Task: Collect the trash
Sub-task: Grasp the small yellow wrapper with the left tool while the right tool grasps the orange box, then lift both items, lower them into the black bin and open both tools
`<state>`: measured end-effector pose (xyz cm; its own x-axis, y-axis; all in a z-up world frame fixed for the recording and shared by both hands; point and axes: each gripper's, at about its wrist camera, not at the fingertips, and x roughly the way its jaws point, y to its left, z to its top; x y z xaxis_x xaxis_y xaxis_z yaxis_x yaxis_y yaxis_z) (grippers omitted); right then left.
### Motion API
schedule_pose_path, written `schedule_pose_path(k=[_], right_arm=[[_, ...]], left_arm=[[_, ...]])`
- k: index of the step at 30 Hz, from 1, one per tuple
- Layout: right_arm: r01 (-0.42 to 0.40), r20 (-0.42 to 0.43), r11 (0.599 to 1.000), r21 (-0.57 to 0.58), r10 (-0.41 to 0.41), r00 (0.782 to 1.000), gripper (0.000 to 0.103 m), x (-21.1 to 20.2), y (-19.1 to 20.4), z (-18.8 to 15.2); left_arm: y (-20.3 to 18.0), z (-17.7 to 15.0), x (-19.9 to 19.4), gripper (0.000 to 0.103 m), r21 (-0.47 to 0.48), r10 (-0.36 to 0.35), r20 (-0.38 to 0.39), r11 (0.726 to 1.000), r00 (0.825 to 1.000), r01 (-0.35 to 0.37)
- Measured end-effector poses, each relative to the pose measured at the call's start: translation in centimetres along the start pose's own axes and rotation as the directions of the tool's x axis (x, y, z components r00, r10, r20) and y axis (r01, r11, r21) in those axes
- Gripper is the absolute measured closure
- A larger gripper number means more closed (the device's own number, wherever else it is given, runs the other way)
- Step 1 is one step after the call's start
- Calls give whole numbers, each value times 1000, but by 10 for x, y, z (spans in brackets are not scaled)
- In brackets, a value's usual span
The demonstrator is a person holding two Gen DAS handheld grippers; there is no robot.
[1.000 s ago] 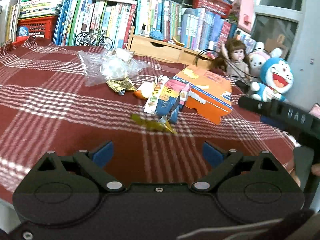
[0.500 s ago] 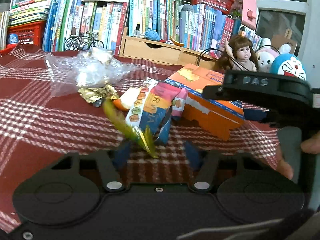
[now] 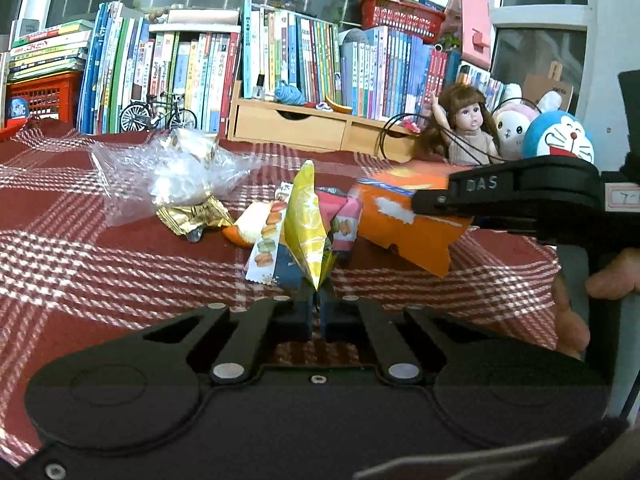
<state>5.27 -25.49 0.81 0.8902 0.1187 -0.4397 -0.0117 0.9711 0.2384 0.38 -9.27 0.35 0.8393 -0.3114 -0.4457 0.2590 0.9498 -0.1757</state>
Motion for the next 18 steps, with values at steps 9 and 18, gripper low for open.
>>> schedule_pose_path(k=[9,18], right_arm=[[8,48,999,-53,-6,999,96,-32,0,5],[-5,61,992,-125,12,998,96,-67,12,-8]], left_arm=[[3,5,-22,101,-2,-7,31,1000,999,7],[7,6,-47,101,14,-8,47,1000,999,8]])
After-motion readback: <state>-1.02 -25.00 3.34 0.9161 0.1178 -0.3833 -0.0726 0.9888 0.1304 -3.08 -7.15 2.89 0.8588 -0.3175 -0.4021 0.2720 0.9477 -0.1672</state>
